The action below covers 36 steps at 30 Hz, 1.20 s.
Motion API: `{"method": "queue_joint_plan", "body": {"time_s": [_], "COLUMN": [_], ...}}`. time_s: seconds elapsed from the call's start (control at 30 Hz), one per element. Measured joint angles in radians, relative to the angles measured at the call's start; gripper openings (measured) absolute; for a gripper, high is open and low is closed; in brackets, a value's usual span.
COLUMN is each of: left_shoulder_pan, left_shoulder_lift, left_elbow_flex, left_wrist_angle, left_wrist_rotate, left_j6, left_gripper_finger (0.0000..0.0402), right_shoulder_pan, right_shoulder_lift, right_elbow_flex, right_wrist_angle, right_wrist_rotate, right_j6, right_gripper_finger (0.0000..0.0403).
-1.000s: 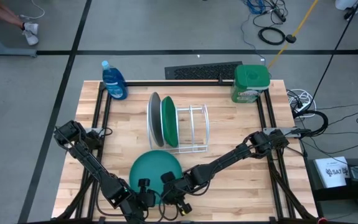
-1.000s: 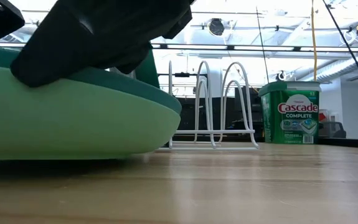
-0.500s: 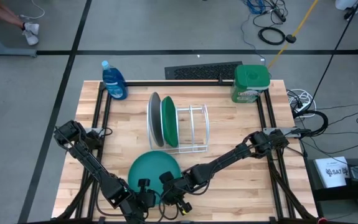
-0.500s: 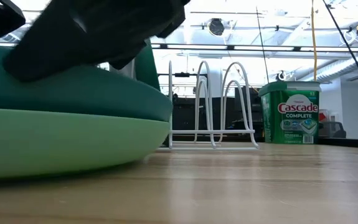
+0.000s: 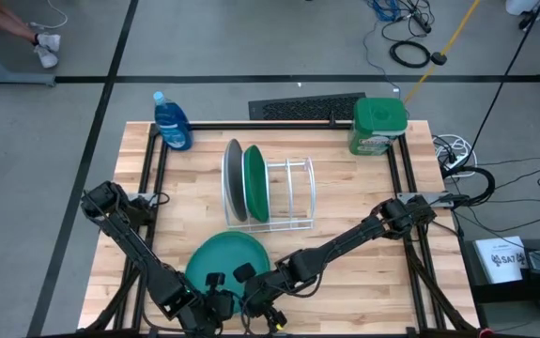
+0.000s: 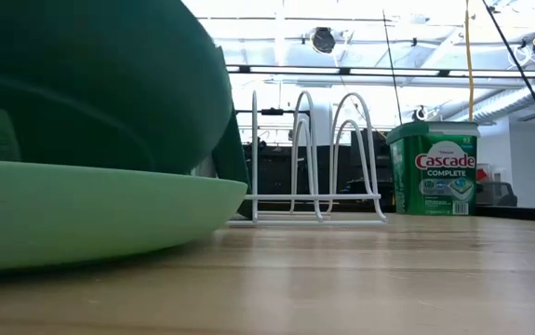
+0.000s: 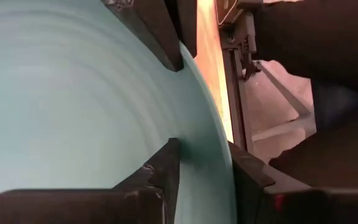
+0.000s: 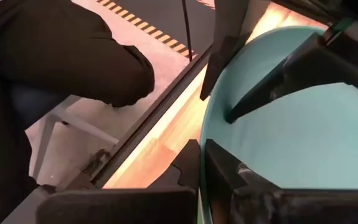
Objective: Sort dishes
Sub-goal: Put the blue plate into the dish rack
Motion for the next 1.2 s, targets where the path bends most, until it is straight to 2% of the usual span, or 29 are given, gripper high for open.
{"method": "queue_joint_plan", "body": {"time_s": [0.1, 0.23, 0.57, 0.77, 0.9, 1.0, 1.1, 1.2], "left_shoulder_pan": [0.000, 0.000, 0.003, 0.005, 0.007, 0.006, 0.004, 0.001], "left_shoulder_lift": [0.000, 0.000, 0.002, 0.003, 0.003, 0.003, 0.003, -0.008], "left_elbow_flex": [0.011, 0.013, 0.021, 0.049, 0.053, 0.053, 0.053, 0.053], "left_wrist_angle": [-0.021, -0.034, -0.038, -0.035, -0.034, -0.031, -0.029, -0.035], "left_wrist_rotate": [0.005, -0.007, -0.039, -0.077, -0.081, -0.095, -0.120, -0.141], "left_j6": [0.001, 0.012, 0.056, 0.069, 0.078, 0.083, 0.098, 0.115], "left_gripper_finger": [0.0077, 0.0015, 0.0003, 0.0001, 0.0001, 0.0001, 0.0000, 0.0001], "right_shoulder_pan": [0.004, 0.006, 0.010, 0.010, 0.010, 0.009, 0.008, 0.008], "right_shoulder_lift": [0.000, 0.000, 0.000, 0.000, 0.001, 0.002, 0.002, 0.002], "right_elbow_flex": [0.023, 0.027, 0.033, 0.033, 0.029, 0.029, 0.029, 0.029], "right_wrist_angle": [-0.029, -0.046, -0.043, -0.047, -0.059, -0.060, -0.068, -0.070], "right_wrist_rotate": [0.008, 0.016, 0.038, 0.038, 0.040, 0.046, 0.061, 0.090], "right_j6": [-0.002, 0.037, 0.088, 0.111, 0.120, 0.096, 0.079, 0.066], "right_gripper_finger": [0.0001, 0.0012, 0.0111, 0.0134, 0.0121, 0.0085, 0.0028, 0.0013]}}
